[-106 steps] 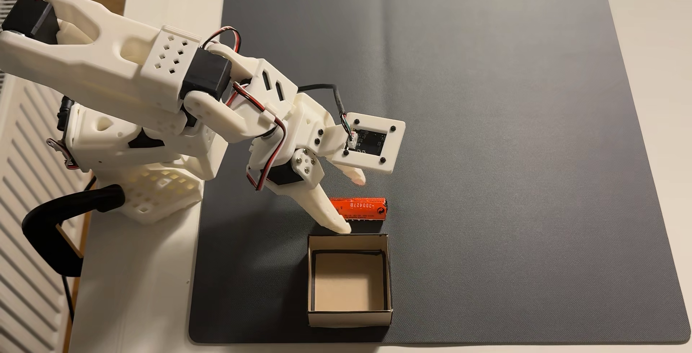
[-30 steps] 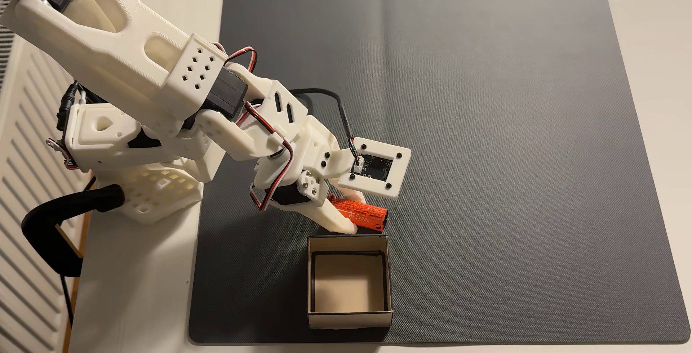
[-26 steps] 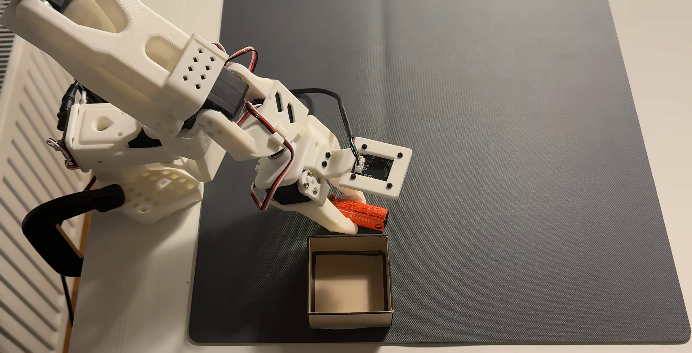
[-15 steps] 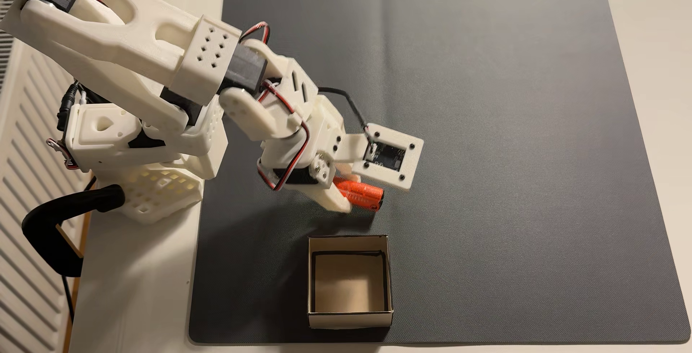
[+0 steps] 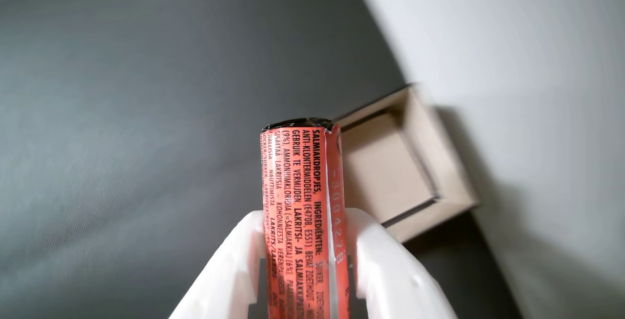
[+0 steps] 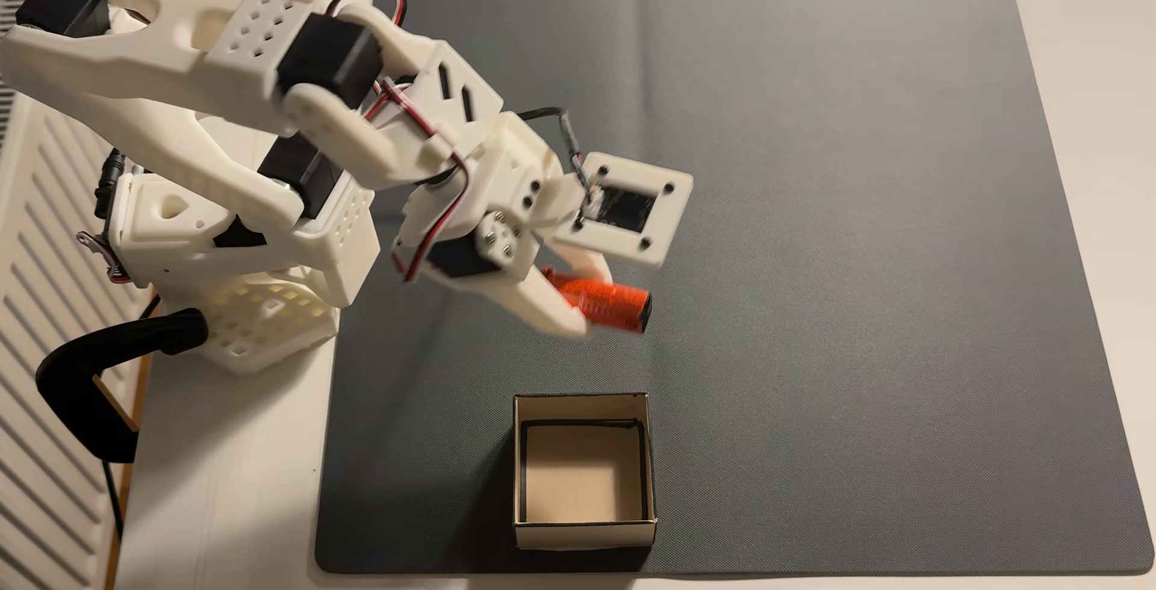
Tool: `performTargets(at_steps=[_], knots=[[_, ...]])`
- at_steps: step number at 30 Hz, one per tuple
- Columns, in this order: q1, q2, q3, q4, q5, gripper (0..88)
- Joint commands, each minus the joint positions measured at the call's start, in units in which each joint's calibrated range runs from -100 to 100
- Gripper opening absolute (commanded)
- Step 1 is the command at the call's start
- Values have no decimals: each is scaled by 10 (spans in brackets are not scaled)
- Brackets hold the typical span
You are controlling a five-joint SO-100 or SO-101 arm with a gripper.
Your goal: Pick the red object and place it in the box
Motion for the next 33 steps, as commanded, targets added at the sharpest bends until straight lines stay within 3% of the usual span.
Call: performTargets(at_steps=[1, 8, 19, 33], knots=[[51, -23, -12, -11, 16, 7], [104, -18, 72, -75, 18, 16], [98, -18, 179, -175, 16, 17], [69, -17, 199, -203, -8, 128]])
